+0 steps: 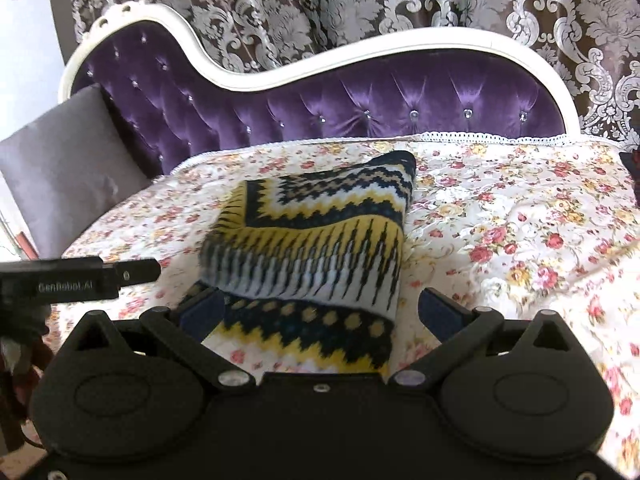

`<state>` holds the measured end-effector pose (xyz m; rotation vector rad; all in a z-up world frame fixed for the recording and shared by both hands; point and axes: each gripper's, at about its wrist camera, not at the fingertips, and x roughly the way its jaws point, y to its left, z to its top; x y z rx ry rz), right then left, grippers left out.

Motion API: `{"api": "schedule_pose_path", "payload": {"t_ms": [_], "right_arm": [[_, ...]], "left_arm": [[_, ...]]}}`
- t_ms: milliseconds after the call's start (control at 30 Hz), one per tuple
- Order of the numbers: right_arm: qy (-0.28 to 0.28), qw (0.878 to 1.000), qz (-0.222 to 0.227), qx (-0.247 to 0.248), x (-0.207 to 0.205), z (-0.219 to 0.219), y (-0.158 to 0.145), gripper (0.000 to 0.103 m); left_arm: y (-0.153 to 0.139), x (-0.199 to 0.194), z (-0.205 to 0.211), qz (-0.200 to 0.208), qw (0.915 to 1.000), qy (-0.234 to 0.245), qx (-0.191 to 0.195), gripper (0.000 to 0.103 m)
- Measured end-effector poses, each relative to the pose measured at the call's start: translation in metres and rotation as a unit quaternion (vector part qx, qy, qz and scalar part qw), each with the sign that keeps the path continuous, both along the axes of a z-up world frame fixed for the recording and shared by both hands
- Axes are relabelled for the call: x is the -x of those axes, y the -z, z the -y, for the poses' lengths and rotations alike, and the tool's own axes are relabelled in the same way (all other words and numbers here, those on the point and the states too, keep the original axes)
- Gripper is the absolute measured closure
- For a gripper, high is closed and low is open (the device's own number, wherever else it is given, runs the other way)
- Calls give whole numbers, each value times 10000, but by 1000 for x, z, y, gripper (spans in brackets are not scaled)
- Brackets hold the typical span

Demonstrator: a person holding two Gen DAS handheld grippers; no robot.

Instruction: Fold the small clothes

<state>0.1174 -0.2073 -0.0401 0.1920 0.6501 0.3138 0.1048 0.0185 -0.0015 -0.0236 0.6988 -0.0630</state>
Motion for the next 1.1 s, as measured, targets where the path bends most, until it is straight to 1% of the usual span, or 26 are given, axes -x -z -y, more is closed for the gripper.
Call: {"api": "schedule_pose_path", "payload": {"t_ms": [100, 200, 333, 433, 633, 833, 1000, 1100], "right_arm": [[41, 9999, 60, -71, 15, 2, -4, 0], [128, 9998, 152, -76, 27, 2, -9, 0], [235, 9993, 289, -62, 43, 4, -16, 0], [285, 9988, 404, 3, 53, 5, -21, 0], [309, 9984, 479, 54, 66, 3, -26, 0], [282, 9982, 522, 47, 76, 1, -26, 0], [270, 9977, 615, 107, 84, -1, -27, 0], [345, 9966, 704, 233, 90, -4, -28, 0]], "left_arm": [[-1, 17, 3, -31, 10000, 12, 60, 7], [-2, 30, 7, -85, 10000, -44, 0, 7], [-5, 47, 12, -2, 10000, -78, -31, 7], [-8, 56, 16, 27, 9998, -158, -81, 7], [-12, 68, 23, -33, 9996, -234, -126, 7], [-15, 80, 26, 66, 9990, -396, -188, 7], [-18, 92, 28, 230, 9979, -521, -306, 7], [-18, 99, 30, 297, 9973, -562, -359, 7]]}}
